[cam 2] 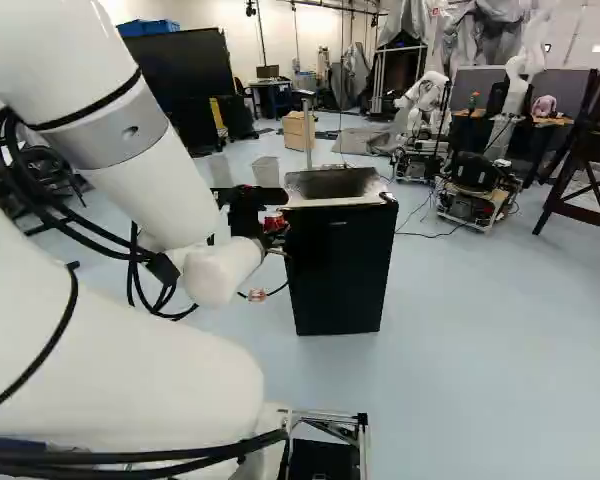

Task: Grab a drink from the fridge

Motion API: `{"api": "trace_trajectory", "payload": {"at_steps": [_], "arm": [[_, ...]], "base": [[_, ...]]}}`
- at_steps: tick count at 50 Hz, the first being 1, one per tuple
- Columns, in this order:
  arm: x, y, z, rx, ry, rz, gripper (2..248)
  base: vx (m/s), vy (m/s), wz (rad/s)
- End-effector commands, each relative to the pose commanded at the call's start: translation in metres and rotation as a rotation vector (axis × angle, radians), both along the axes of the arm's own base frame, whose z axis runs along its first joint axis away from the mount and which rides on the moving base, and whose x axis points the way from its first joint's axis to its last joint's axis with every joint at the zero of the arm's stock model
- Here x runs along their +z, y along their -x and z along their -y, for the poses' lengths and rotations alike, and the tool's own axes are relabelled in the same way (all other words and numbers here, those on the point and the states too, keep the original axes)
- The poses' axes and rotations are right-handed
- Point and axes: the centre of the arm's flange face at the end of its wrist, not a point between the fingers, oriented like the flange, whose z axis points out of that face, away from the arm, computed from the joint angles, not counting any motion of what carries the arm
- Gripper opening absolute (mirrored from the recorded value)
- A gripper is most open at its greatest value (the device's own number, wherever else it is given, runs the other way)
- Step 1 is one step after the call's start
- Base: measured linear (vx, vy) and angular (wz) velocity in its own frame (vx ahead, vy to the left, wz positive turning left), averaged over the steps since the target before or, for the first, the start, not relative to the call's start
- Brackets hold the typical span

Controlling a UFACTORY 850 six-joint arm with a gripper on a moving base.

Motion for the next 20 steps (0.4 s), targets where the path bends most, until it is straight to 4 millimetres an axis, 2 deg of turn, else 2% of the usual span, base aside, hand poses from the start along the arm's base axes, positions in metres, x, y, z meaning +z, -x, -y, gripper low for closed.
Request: {"api": "trace_trajectory", "payload": {"at_steps": [20], "arm": [[-0.0002,0.0005,0.0,0.0,0.0,0.0,97]], "base": [[0.0,0.0,0.0]]}}
